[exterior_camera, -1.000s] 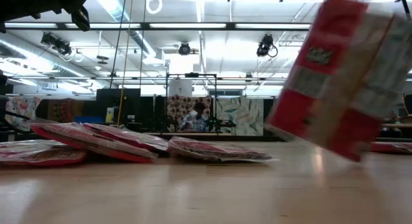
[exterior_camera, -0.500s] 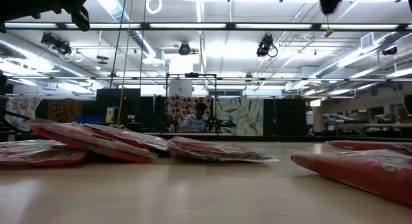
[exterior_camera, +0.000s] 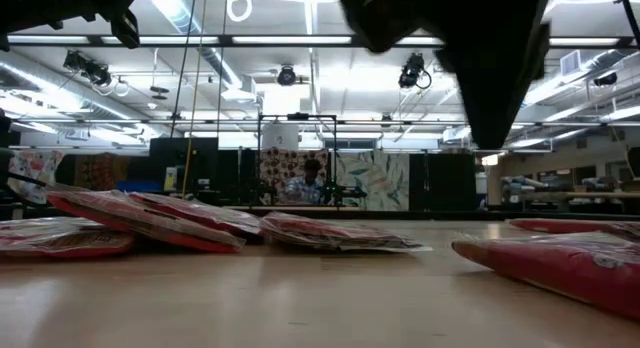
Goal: Sort popcorn bags into baskets
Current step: Put the red popcorn into the green bin
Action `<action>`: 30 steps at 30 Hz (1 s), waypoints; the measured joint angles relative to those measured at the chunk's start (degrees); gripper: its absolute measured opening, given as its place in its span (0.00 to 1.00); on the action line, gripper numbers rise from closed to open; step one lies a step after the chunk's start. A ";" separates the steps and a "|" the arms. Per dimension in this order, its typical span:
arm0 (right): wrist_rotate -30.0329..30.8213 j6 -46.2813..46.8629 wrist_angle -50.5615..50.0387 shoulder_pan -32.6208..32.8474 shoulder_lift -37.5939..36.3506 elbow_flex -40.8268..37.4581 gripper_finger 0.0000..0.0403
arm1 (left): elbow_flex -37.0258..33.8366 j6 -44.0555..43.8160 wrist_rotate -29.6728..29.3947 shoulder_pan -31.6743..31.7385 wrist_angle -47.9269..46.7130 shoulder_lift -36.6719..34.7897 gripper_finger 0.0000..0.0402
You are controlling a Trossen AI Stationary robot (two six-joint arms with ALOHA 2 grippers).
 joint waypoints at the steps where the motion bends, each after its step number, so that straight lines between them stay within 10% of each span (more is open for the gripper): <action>1: 0.00 -0.86 0.46 -0.26 0.72 0.00 0.15 | 0.00 0.00 0.00 0.00 0.00 0.00 0.07; 13: 9.23 -5.89 -0.42 -1.97 3.76 -0.02 0.44 | 0.00 -0.01 0.02 0.00 0.00 0.00 0.07; 30: 7.66 1.37 8.57 0.69 4.07 -8.10 0.48 | 0.00 0.00 0.02 -0.02 0.19 0.00 0.07</action>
